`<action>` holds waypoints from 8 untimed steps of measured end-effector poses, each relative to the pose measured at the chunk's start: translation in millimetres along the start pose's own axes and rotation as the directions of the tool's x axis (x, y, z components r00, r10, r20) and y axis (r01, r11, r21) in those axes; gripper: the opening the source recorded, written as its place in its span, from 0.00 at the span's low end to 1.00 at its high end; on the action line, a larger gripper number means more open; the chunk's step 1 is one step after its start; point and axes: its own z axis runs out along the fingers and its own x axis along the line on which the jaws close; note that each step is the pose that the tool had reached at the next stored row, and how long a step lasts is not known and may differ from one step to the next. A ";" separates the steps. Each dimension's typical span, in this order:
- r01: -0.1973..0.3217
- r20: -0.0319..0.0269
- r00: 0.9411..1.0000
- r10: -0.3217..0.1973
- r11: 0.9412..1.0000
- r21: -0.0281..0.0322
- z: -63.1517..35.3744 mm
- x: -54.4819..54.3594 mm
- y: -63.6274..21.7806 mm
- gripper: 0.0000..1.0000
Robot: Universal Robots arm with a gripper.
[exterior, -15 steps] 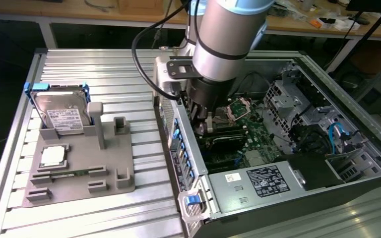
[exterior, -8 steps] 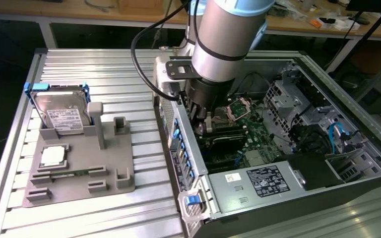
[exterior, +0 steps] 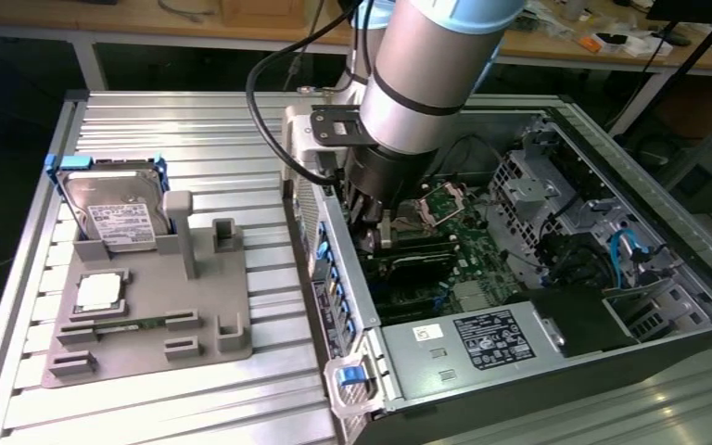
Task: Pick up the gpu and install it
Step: 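Press down on the gpu until it lock into place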
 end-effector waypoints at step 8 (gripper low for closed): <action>-0.001 -0.005 1.000 0.001 1.000 -0.006 0.1 -0.5 -0.3 0.11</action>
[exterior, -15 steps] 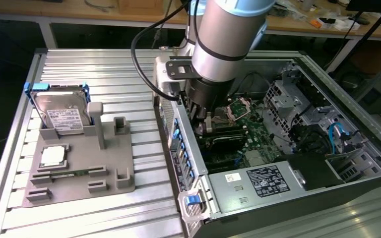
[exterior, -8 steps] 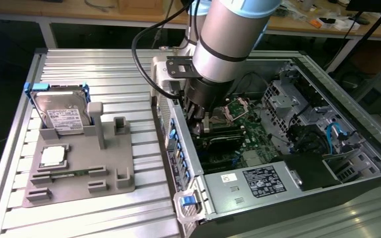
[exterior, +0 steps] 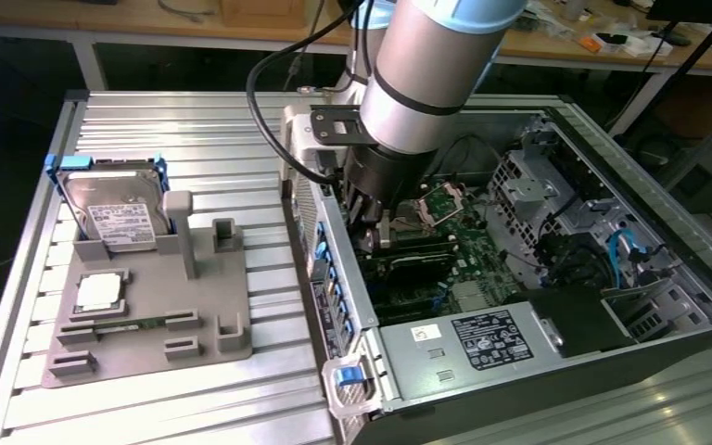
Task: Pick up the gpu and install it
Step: 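Press down on the gpu until it lock into place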
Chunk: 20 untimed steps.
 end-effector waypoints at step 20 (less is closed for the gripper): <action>-0.005 -0.049 0.999 0.005 1.000 -0.014 -9.2 -4.7 -8.4 0.11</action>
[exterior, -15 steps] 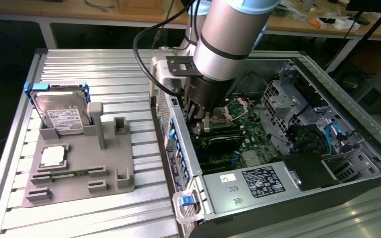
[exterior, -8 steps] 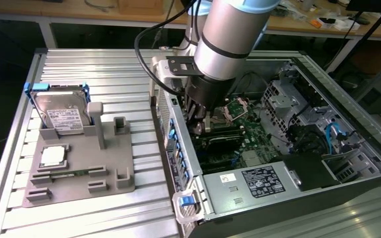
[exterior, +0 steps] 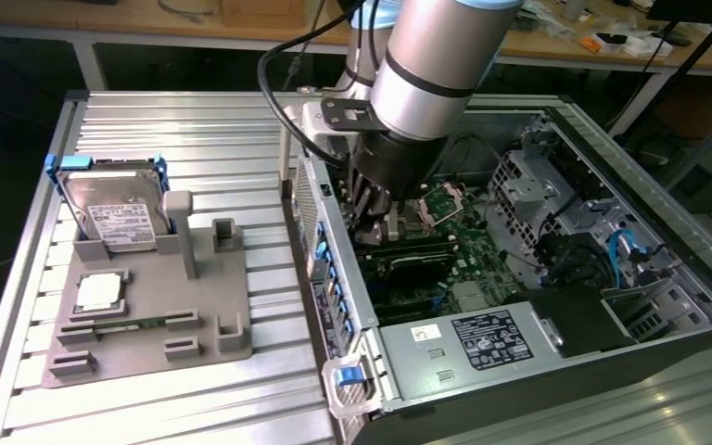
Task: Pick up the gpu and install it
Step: 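Press down on the gpu until it lock into place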
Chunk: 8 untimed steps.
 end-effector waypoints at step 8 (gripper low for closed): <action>-0.001 -0.001 1.000 0.001 0.997 -0.071 -2.8 -0.9 -27.0 0.11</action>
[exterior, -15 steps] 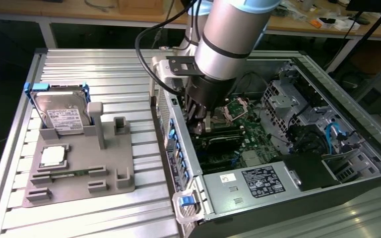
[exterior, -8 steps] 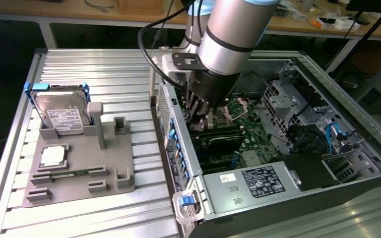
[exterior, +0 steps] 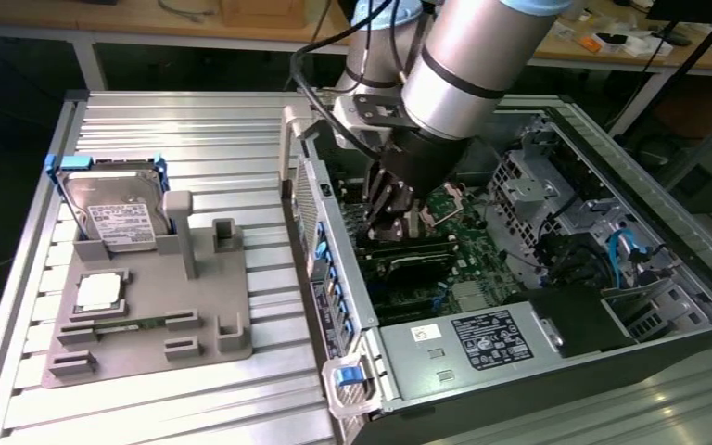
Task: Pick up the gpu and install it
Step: 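Press down on the gpu until it lock into place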
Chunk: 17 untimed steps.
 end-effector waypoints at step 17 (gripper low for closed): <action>-0.004 -0.005 1.000 0.003 0.981 -0.194 4.1 -0.2 -14.3 0.11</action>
